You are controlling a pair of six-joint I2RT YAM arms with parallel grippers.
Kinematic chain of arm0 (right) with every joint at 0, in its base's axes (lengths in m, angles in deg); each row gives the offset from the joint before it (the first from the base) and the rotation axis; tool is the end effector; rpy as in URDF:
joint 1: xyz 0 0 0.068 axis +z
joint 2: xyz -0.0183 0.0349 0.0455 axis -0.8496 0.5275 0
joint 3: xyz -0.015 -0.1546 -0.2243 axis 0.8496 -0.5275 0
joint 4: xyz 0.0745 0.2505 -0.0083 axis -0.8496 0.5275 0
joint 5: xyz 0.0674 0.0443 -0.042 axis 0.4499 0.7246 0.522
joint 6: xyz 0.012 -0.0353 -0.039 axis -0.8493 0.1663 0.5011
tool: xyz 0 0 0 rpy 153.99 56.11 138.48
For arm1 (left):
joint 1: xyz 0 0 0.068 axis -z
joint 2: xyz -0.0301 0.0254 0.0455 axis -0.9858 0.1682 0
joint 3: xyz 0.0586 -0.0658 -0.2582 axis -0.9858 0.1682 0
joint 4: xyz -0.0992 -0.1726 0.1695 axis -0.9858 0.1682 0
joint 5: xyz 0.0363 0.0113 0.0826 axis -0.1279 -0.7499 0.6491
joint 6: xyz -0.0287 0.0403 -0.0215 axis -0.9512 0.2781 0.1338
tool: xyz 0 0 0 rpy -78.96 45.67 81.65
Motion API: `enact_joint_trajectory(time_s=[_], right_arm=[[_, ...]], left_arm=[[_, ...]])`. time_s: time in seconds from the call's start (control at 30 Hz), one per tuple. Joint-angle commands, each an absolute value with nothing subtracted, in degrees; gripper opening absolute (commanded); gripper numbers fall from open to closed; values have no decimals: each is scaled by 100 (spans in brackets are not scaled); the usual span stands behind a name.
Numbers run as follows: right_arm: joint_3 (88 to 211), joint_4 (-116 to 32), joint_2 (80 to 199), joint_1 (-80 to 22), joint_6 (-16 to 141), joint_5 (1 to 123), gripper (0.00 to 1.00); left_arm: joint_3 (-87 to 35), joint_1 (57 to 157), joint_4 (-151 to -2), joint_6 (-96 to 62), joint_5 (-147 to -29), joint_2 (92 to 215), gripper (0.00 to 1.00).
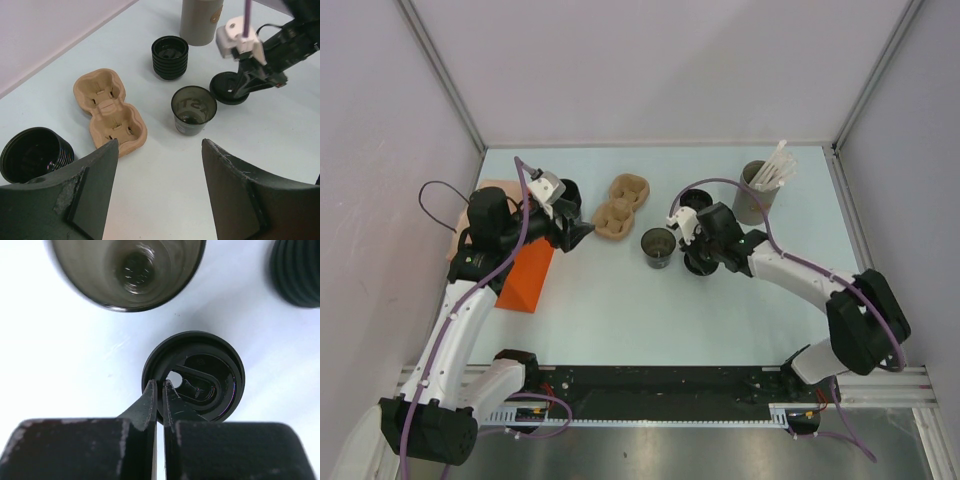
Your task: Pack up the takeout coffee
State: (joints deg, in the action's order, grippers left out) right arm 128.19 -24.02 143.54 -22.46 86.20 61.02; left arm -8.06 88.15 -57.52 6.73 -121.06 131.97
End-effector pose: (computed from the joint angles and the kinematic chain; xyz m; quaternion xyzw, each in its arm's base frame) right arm 0.2492 0.1846 0.2183 -0.4341 0.8312 0.1126 0.3285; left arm 0.2010 -0.0514 0.3583 0.3360 0.7044 -0.2619 0.5676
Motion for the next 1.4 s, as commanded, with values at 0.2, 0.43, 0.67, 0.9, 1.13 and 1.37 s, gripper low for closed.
enact_joint_trajectory(time_s=[0.2,0.43,0.67,0.9,1.13,1.37], right_arm=[[14269,-1108,13427,-2117,10234,6386,0],[15113,-897,14242,-2002,11017,6790,0],[15561,-783,15087,-1827,11475,7124,0],[16572,191,15808,-1835,11862,7502,0],[16977,553,16151,-1826,12169,7704,0],[16828,694,16169,-1818,12477,7977,0]], left_arm=[[-818,8761,-5946,658,-12197,13053,72],[-818,8744,-5946,649,-12135,13062,74],[-809,8735,-5955,684,-12109,13097,92],[-801,8735,-5972,702,-12127,13141,100],[-809,8726,-5964,693,-12091,13132,100],[-809,8700,-5955,676,-12083,13115,100]])
